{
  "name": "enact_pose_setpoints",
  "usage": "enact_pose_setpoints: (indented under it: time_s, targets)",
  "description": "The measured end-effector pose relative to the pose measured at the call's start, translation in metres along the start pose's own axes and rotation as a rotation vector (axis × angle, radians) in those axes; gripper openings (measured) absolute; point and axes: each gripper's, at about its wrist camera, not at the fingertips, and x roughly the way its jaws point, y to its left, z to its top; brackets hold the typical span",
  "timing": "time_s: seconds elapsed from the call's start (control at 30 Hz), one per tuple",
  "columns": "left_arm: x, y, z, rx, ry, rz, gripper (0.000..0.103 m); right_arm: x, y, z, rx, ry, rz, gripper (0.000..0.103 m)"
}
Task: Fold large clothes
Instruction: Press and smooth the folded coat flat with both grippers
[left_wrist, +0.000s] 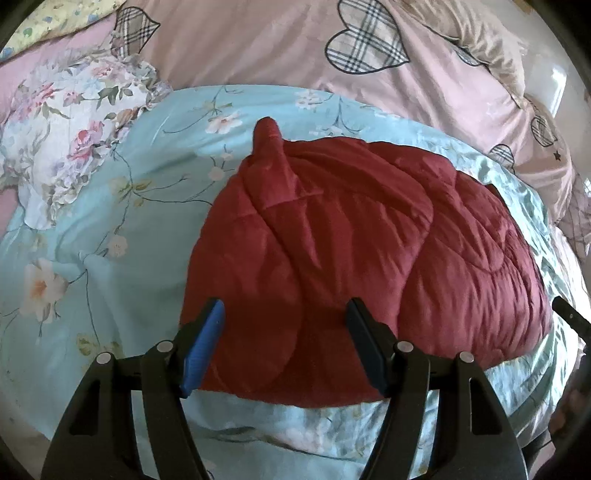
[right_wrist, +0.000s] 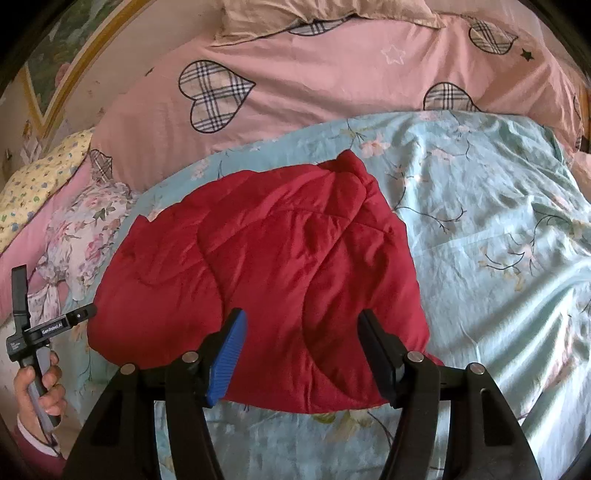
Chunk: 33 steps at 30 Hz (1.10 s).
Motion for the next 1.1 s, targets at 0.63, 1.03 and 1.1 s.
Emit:
enact_pose_setpoints:
  time_s: [0.63,1.03,1.1]
  targets:
    - [0.008,-0.043,-0.007,0.085,0.026,-0.071,0.073,0.015,0.039,-0.01,-0.109,0.024,-0.016,0.066]
    - [0.01,-0.06,-0.004,0.11,0.026,-0.067,0.08,0.041,0.073,-0.01,-0.229,0.056,-0.088,0.073]
    - [0.013,-0.064,-0.003,0.121,0.027,-0.046,0.08,0.048,0.071,-0.009,-0.227,0.071,-0.097,0.074]
